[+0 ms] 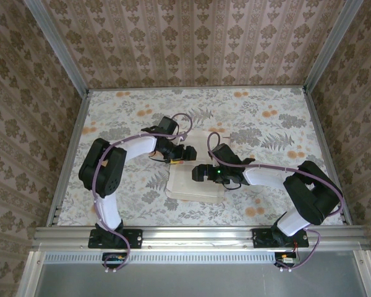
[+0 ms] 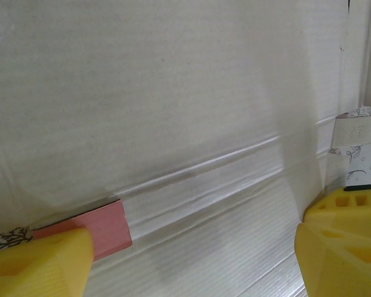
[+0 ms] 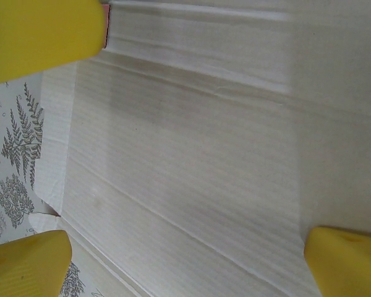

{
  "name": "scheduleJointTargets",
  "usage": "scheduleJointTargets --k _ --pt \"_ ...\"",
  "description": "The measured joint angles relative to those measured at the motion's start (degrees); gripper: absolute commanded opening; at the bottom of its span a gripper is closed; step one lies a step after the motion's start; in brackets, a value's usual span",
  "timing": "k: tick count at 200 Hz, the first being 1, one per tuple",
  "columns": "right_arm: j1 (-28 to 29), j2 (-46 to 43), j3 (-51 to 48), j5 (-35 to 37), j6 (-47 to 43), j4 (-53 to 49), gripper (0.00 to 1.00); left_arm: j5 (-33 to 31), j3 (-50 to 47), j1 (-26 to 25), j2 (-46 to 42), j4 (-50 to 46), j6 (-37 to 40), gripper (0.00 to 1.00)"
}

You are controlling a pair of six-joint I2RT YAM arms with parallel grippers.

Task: Fold the paper box

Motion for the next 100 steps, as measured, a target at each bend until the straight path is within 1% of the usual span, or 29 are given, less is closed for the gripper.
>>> scheduleJointTargets --k 41,100 --pt "0.00 0.00 0.00 0.00 0.09 0.04 1.00 -0.92 0.35 -0.31 0.48 -0.31 0.04 0.85" --pt "0.00 0.00 0.00 0.02 0.09 0.07 1.00 -4.76 1.05 -2.05 0.70 -1.44 0.72 0.84"
